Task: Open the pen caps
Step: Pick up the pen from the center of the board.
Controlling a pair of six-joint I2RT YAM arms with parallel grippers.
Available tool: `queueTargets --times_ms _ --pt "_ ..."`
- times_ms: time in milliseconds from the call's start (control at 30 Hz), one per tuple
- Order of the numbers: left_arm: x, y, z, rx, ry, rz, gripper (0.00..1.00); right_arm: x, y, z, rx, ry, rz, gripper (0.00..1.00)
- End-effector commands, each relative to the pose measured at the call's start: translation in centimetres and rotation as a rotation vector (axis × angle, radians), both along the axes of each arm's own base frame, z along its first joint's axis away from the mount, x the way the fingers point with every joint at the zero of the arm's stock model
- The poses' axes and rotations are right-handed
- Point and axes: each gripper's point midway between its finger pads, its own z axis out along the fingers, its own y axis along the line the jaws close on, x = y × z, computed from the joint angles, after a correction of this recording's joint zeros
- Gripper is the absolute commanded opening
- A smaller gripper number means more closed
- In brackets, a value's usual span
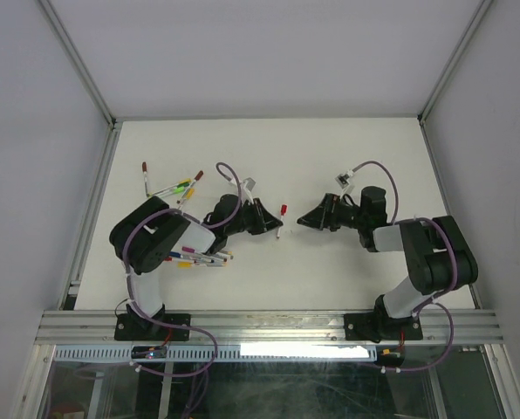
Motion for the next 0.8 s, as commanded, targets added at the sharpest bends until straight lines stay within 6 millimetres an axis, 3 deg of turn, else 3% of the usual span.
queueTargets --times_ms 0,200,400,567,767 --pt "0.2 -3.2 5.0 -0.252 -0.071 -0.022 0.0 1.6 1.1 1.6 0.034 -0.076 -0.02 0.86" --pt "-1.0 -5.0 4.6 -0.313 -0.036 -0.064 0.0 2.2 1.4 -0.3 0.038 0.026 -0.023 0.73" --pt "-2.5 -6.2 3.5 -0.348 0.007 -0.082 0.0 2.5 1.7 -0.1 0.065 0.042 -0.022 0.64" --pt "-3.2 -7.4 3.2 -0.371 0.028 -0.108 0.0 2.6 1.7 -0.5 0.058 0.07 -0.021 0.48" --pt "-3.2 -7.4 2.9 -0.365 0.035 -0.097 0.0 2.6 1.7 -0.9 0.052 0.099 -0.019 0.48"
